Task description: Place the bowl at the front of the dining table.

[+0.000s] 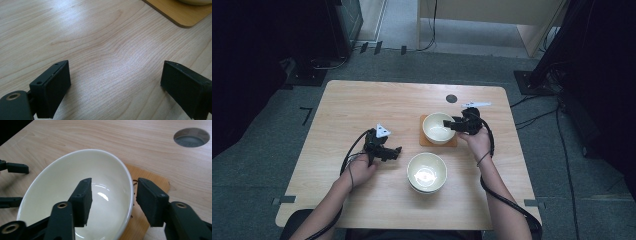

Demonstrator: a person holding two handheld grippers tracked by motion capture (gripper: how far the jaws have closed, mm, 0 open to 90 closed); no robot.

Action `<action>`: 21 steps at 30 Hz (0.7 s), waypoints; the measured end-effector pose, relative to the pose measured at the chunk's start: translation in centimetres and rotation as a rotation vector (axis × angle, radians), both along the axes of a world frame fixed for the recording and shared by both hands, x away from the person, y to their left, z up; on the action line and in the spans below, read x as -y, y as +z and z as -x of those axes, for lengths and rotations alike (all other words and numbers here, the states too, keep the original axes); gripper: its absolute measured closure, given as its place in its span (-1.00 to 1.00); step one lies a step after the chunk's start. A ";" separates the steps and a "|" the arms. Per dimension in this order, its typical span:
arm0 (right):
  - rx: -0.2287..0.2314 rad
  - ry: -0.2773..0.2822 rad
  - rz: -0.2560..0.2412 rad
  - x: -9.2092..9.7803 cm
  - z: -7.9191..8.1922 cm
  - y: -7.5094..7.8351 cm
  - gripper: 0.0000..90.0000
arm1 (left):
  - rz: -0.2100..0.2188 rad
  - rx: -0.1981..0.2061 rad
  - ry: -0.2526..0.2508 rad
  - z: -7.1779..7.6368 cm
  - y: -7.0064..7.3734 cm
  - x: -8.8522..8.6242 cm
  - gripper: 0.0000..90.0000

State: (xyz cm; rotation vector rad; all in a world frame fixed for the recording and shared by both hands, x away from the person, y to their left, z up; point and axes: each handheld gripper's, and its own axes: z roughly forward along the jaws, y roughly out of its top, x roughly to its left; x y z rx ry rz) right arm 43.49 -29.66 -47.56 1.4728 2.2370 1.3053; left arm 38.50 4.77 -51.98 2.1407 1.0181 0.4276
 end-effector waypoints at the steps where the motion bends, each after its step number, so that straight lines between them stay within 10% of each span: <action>1: -0.012 0.005 -0.002 0.1 0.0 0.0 0.00 | 0.001 0.000 0.000 0.0 0.0 0.0 -0.80; 21: 0.020 0.020 0.011 0.2 1.8 0.4 -0.20 | -0.003 0.000 -0.002 0.0 0.0 0.0 -0.80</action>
